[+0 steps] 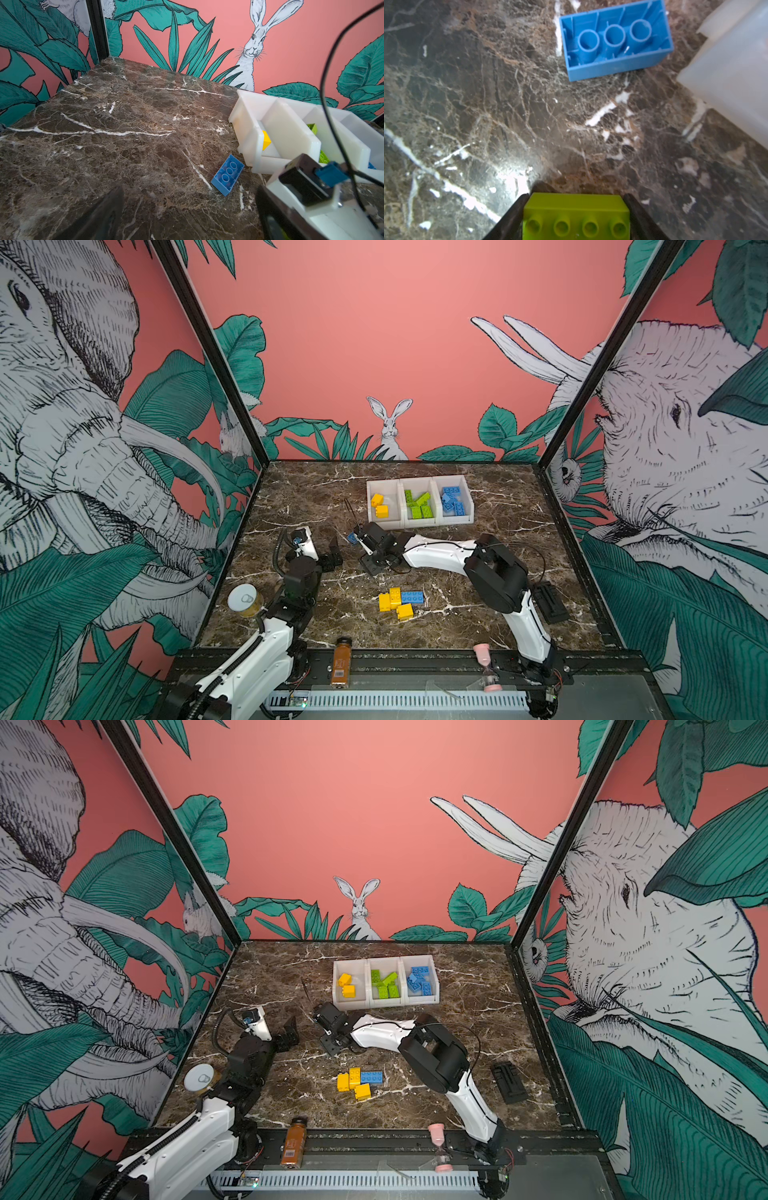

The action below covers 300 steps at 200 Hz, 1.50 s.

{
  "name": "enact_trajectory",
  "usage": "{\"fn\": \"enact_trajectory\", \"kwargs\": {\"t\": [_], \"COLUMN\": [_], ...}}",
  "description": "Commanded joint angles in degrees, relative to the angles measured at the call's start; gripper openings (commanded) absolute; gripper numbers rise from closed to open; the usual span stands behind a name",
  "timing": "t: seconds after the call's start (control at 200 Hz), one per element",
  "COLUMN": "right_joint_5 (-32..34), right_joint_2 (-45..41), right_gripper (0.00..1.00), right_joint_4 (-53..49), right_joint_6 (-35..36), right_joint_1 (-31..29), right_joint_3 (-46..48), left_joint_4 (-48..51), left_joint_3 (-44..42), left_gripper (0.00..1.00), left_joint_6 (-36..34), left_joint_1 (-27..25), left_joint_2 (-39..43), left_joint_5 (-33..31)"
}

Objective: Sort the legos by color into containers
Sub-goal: 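Carry the lime-green brick into the middle compartment and open the right gripper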

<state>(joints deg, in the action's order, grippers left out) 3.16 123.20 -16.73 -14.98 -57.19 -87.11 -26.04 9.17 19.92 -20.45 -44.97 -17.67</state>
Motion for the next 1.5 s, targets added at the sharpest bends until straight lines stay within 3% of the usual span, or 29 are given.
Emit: {"fn": "enact_trajectory", "kwargs": {"t": [0.0,0.57,0.86,1.115,1.32,1.415,1.495], "right_joint_5": [1.96,0.54,0.56,-3.75,-5.12,-5.88,-6.37], "right_joint_2": [-5.10,-13.51,-7.93,-1.41,0.98,1.03,0.00], "right_gripper": [0.57,0.55,0.55,0.55,0.62,0.82,0.86], "right_joint_4": [4.55,3.20,4.85,4.72,4.28,3.04,3.35], "right_joint_6": [-0.30,5.30,5.76,1.92,0.93,0.92,0.86], "right_joint_1": [1.28,16.72,23.24,26.59,27.95,28.21,28.10], "right_joint_3": [1.97,-1.16,-6.60,-12.57,-14.25,-14.93,-14.42], "left_joint_4": [-0.58,-2.58,-2.27,-2.89,-2.26,-2.26,-2.17], "left_joint_3": [1.16,2.08,2.08,1.83,2.39,2.40,2.37], "left_gripper": [0.99,0.99,0.99,0.99,0.99,0.99,0.99], "left_joint_6": [0.80,0.43,0.74,1.48,2.22,2.22,2.38], "left_joint_1": [0.32,0.52,0.56,0.70,0.85,0.86,0.85], "left_joint_2": [-0.15,-2.40,-2.04,-2.58,-2.81,-2.81,-2.66], "left_joint_5": [0.78,6.84,7.56,8.68,10.27,10.63,10.73]}}
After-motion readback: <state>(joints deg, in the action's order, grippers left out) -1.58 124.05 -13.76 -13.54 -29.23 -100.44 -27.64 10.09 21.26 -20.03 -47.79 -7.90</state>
